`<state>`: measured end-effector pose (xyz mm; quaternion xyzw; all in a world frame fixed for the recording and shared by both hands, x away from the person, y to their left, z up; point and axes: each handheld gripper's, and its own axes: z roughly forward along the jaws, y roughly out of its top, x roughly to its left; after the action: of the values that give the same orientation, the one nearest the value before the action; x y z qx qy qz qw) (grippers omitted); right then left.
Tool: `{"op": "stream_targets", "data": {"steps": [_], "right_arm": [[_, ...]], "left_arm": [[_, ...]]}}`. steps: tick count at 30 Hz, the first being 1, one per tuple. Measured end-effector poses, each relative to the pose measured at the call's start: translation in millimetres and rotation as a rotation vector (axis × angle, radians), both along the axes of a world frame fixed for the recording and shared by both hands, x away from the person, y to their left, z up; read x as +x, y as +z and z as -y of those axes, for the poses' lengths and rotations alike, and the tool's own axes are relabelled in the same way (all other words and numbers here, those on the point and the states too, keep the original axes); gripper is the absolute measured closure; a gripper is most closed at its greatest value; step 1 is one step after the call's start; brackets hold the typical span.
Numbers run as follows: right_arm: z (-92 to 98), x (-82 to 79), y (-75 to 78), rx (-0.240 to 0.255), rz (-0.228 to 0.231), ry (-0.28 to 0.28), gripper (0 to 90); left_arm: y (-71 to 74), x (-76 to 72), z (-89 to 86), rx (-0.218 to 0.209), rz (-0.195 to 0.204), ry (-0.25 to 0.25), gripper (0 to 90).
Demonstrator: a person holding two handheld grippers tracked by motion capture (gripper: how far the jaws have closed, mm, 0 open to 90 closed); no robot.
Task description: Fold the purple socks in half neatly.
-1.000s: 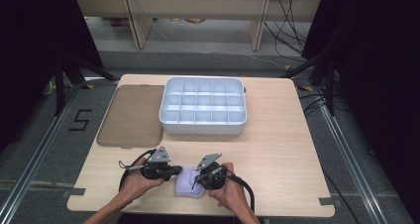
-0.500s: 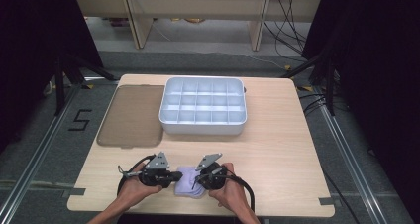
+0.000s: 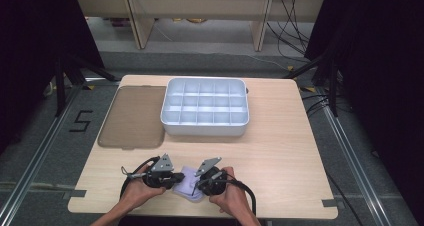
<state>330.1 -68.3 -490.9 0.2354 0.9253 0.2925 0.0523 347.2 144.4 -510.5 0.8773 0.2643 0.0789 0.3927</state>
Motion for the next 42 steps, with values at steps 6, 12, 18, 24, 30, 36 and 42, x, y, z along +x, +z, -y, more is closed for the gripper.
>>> {"op": "stream_targets", "data": {"steps": [6, 12, 18, 24, 30, 36, 42], "right_arm": [[-0.2, -1.2, 3.2, 0.008, 0.033, 0.009, 89.9], [1.5, -4.7, 6.8, 0.023, 0.023, -0.010, 89.1], [-1.9, -7.1, 12.1, 0.050, 0.055, -0.016, 88.6], [-16.0, -9.9, 9.3, 0.073, 0.067, 0.019, 88.9], [-28.6, -10.1, -7.1, 0.065, 0.026, 0.049, 90.0], [-25.4, -7.7, -5.9, 0.085, 0.036, 0.022, 90.0], [-10.9, 16.6, 0.9, 0.067, 0.101, -0.084, 90.0]], "left_arm": [[7.5, -1.9, -10.2, -0.065, -0.050, 0.068, 63.4], [1.6, -5.4, -17.3, -0.072, -0.167, 0.091, 58.9], [-3.4, -3.2, -14.8, -0.102, -0.206, 0.076, 69.0], [-3.2, -3.8, -16.5, -0.116, -0.177, 0.081, 83.4], [5.8, -9.0, -16.4, -0.133, -0.127, 0.077, 84.5], [14.7, -18.0, -11.5, -0.115, -0.069, 0.046, 84.5], [17.1, -20.0, -9.0, -0.103, -0.050, 0.023, 84.5]]}}
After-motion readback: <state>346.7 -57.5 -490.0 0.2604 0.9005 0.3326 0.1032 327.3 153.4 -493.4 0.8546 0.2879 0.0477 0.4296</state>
